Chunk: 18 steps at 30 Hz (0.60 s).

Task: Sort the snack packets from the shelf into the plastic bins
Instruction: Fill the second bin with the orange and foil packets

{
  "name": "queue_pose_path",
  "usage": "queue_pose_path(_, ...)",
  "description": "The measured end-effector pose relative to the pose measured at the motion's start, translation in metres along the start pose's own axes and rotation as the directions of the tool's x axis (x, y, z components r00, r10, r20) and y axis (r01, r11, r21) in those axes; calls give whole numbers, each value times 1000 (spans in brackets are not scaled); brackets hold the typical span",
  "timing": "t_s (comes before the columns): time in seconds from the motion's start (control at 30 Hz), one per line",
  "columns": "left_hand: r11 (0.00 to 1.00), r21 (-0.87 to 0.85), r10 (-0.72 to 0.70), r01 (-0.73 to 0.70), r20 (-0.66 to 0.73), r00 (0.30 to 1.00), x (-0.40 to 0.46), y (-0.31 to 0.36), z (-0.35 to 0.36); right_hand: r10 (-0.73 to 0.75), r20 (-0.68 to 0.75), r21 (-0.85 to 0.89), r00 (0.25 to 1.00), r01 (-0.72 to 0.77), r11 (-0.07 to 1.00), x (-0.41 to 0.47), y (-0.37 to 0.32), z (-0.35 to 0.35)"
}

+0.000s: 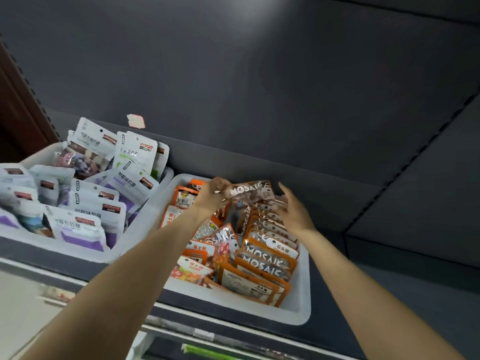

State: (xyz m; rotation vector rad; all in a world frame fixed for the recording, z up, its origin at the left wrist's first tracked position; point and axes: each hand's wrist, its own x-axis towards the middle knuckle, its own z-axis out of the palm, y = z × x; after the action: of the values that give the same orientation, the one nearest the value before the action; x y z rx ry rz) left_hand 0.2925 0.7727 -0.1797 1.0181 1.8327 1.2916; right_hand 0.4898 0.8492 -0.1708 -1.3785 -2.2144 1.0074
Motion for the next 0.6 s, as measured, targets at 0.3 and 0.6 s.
queue_pose_path(0.3, 923, 381, 48, -46, 5, 999, 7, -4, 19, -217, -194, -253, 957, 164, 953, 11, -2, 0)
queue_pose_path(0.6, 913, 392, 37, -117, 206, 978, -8, 7, 33, -195, 156, -606, 968, 250, 755, 7, 1, -11)
